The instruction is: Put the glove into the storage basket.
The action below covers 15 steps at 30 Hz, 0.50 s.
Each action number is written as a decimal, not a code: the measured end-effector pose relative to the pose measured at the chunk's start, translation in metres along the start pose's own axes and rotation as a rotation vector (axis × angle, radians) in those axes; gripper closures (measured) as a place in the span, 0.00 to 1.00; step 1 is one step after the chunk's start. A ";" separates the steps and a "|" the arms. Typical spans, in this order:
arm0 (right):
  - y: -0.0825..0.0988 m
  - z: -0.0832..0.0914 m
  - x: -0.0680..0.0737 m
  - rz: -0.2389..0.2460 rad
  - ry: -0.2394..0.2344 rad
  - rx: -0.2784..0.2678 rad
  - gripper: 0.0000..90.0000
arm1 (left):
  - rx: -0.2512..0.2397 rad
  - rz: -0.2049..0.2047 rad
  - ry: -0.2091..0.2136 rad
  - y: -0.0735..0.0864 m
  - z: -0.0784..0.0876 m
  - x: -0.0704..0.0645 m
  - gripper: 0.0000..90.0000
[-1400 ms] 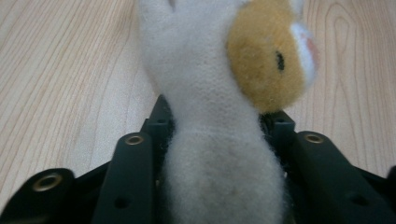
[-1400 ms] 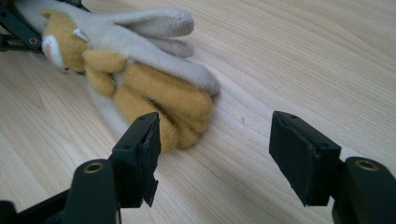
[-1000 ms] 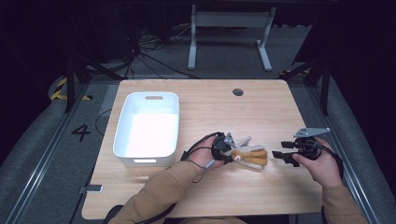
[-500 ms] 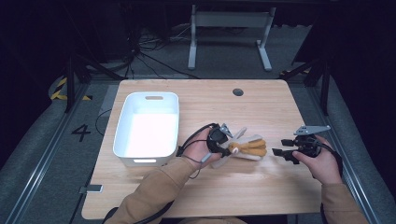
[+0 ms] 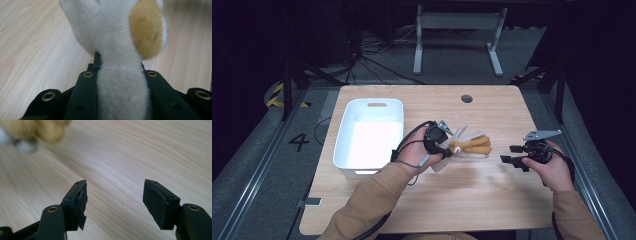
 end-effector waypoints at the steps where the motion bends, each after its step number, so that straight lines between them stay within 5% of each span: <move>1: -0.001 -0.002 0.000 0.001 -0.004 0.003 0.41 | -0.009 0.015 -0.005 0.000 0.007 0.001 0.84; 15: -0.011 -0.016 0.001 0.017 -0.024 0.016 0.41 | -0.073 0.146 -0.038 0.008 0.049 0.011 0.83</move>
Point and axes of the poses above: each handheld gripper's, and its own axes: z roughly backward along the jaws, y roughly out of its underside, x roughly to its left, the point moved 6 cm from there along -z, roughly forward along the jaws, and after that the axes turned 10 degrees about -z, right-handed, at the moved point
